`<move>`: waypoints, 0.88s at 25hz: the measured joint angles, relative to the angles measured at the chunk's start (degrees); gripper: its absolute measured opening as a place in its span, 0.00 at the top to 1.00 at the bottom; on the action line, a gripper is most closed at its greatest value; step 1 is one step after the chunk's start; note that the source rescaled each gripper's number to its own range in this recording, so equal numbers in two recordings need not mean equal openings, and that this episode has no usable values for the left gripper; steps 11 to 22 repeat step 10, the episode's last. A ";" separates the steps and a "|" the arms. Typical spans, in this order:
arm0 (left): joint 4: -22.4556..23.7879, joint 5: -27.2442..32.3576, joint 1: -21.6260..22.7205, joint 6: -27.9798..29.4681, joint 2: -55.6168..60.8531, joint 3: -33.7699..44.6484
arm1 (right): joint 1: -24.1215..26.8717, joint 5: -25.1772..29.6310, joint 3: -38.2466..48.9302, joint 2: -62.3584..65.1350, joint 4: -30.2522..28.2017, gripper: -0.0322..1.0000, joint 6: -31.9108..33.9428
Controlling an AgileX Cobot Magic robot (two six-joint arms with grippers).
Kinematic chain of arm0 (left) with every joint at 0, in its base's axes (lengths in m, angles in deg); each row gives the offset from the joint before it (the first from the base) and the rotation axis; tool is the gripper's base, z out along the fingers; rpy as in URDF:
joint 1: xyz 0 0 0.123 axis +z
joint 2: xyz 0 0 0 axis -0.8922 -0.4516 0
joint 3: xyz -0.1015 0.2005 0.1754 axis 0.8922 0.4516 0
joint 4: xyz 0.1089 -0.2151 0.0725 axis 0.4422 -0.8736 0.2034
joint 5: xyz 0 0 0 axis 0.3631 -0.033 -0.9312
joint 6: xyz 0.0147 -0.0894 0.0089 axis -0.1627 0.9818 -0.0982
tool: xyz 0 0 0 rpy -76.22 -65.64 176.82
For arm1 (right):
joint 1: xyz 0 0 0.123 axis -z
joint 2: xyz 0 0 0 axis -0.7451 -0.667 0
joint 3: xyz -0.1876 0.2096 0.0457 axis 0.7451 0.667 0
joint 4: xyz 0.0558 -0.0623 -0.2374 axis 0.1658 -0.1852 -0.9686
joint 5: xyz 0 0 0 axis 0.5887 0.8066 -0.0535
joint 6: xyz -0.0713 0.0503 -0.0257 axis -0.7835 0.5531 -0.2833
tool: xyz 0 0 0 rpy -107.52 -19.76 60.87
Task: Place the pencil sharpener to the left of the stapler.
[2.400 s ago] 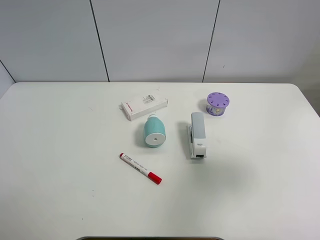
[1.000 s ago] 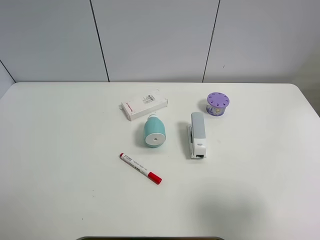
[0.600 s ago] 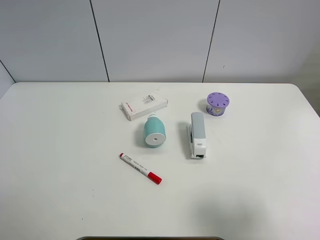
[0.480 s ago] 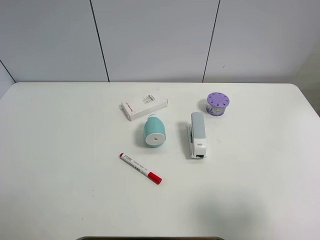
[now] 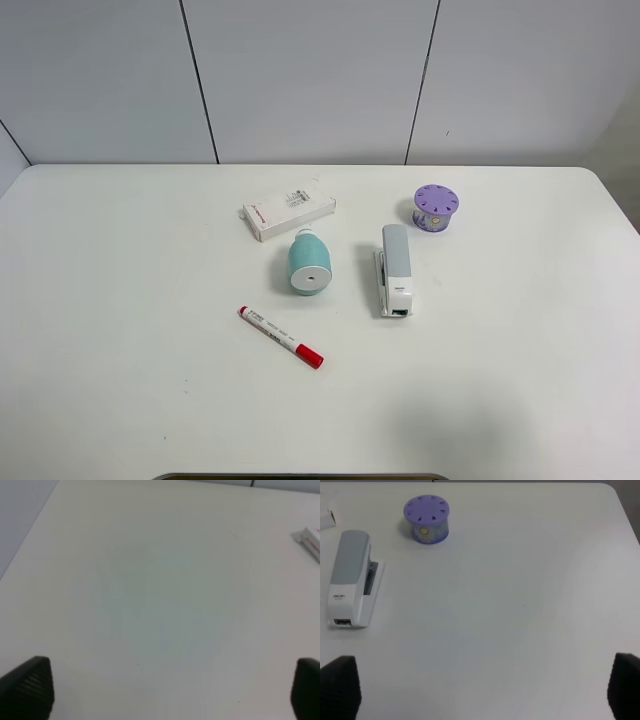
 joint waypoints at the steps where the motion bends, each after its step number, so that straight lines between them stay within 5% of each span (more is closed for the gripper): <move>1: 0.00 0.00 0.00 0.00 0.00 0.00 | 0.00 0.00 0.00 0.00 0.00 0.00 0.00; 22: 0.00 0.00 0.00 0.00 0.00 0.00 | 0.00 0.00 0.00 0.00 0.00 0.00 0.00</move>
